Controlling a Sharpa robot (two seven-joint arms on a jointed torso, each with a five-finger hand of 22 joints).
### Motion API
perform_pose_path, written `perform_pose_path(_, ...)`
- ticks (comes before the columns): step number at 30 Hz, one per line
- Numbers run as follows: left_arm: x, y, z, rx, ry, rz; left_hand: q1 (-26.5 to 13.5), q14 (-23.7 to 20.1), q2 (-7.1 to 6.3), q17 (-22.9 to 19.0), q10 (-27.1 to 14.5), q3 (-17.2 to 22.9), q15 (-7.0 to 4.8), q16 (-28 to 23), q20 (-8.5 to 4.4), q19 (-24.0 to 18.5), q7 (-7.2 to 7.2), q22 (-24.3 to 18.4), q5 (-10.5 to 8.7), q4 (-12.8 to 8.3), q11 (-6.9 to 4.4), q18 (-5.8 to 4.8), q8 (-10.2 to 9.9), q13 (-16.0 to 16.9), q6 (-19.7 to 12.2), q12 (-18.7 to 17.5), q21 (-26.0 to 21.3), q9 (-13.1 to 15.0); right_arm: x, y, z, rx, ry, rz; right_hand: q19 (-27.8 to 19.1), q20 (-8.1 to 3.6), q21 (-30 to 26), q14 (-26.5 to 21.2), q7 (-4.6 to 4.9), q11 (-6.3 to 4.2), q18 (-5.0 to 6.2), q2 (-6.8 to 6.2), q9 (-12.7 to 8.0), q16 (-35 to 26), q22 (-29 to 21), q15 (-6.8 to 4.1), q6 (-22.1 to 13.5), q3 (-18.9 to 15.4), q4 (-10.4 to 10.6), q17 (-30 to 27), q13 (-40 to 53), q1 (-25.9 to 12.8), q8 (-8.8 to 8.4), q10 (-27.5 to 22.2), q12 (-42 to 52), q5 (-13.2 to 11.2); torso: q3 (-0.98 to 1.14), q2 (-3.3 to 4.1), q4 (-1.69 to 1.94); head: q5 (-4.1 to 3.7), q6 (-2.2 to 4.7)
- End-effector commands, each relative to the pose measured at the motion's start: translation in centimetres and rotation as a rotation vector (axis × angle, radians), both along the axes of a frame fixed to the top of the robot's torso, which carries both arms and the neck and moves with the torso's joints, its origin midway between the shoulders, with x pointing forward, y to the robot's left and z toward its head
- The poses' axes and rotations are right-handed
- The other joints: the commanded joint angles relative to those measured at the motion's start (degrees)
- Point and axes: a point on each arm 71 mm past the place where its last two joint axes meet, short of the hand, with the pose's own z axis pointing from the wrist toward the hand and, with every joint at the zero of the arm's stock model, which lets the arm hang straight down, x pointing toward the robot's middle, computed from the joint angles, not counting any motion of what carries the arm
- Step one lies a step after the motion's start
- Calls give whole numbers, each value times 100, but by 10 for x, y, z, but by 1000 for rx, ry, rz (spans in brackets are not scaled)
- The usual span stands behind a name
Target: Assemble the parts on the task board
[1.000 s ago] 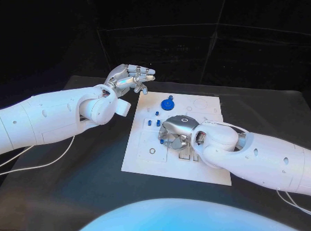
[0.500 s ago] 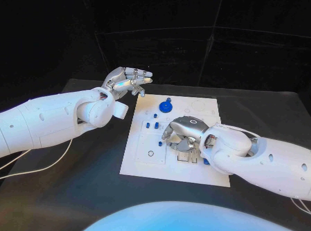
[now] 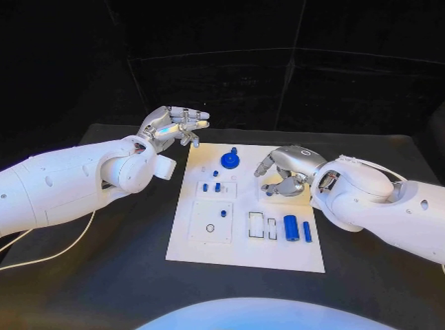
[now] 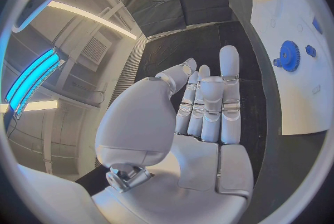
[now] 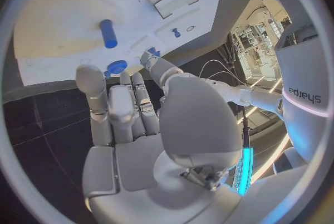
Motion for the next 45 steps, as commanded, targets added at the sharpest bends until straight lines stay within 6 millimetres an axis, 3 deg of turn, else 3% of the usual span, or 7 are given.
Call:
perform_pose_path(1,0,-1,1,-9,-1,-13,-4,-30,26,-5,-19,-40,-10,-20,3,-48,38,-5,15,1,19,76,26,2,10,25,-32,-5,3,-6,-4,-54,57,-37,-39,8,-48,-32,-20,3,96,-30,8,-33,-37,-2,-63,-129,16,-38,10,17,-10,-82,65,-20,0,1,11,-12,-1)
perform_pose_path(8,0,-1,1,-9,-1,-13,-4,-30,26,-5,-19,-40,-10,-20,3,-48,38,-5,15,1,19,76,26,2,10,25,-32,-5,5,-7,-9,-123,93,-38,-56,9,-106,-53,-29,2,104,34,20,-56,-105,0,-65,-330,38,-104,16,86,14,-151,155,10,4,5,6,-6,-16)
perform_pose_path(22,0,-1,1,-9,-1,-14,-4,-30,26,-5,-19,-40,-10,-20,3,-48,38,-5,15,1,19,76,26,2,10,25,-32,-5,8,-3,-16,-197,125,-33,23,-12,-81,1,-29,-39,93,203,25,1,-54,-35,24,-405,54,-63,25,188,33,93,404,76,7,4,8,10,-53)
perform_pose_path(30,0,-1,1,-9,-1,-14,-4,-30,26,-5,-19,-40,-10,-20,3,-48,38,-5,15,1,19,76,26,2,10,25,-32,-5,10,-2,-15,-189,99,-46,174,-40,48,75,-9,-66,56,414,44,67,143,-64,271,-135,56,12,-11,303,109,389,487,-121,6,1,5,13,-66)
perform_pose_path(45,0,-1,1,-9,-2,-13,-4,-30,26,-5,-19,-40,-10,-20,3,-48,38,-5,15,1,19,76,26,2,10,25,-32,-5,12,0,-13,-160,72,-51,344,-126,224,136,-102,-200,16,496,63,173,401,-169,628,267,63,161,17,323,221,927,593,-304,2,4,3,8,-97)
